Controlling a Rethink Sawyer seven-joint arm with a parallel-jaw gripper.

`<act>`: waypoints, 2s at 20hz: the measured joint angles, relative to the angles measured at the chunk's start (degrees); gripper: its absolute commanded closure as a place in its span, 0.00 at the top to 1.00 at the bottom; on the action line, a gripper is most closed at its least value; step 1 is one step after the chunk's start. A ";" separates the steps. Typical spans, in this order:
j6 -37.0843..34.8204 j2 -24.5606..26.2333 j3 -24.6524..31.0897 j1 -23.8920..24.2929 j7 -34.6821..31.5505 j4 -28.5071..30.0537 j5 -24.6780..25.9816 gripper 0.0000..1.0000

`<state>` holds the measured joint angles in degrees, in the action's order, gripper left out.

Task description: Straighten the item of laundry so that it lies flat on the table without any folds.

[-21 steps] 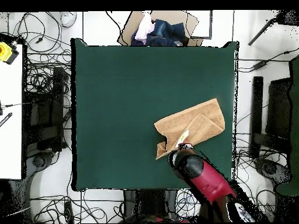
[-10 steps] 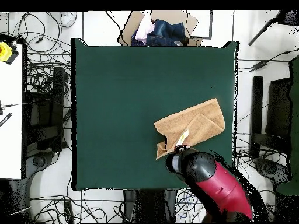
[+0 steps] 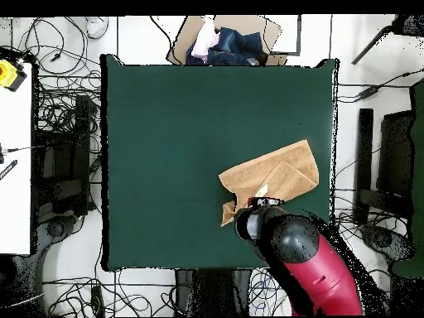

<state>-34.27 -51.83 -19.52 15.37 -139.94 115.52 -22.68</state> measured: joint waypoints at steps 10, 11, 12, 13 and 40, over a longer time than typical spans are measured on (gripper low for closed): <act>27.42 1.97 9.03 3.71 0.00 9.00 -8.68 1.00; 28.62 2.21 9.88 4.27 0.00 9.49 -8.71 1.00; 30.31 2.72 11.38 5.31 0.00 10.32 -8.71 1.00; 32.00 3.22 12.89 6.34 -0.01 11.14 -8.72 1.00; -4.94 -4.13 20.52 -0.09 -15.86 12.07 0.33 1.00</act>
<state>-39.21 -55.95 1.00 15.28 -155.80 127.59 -22.35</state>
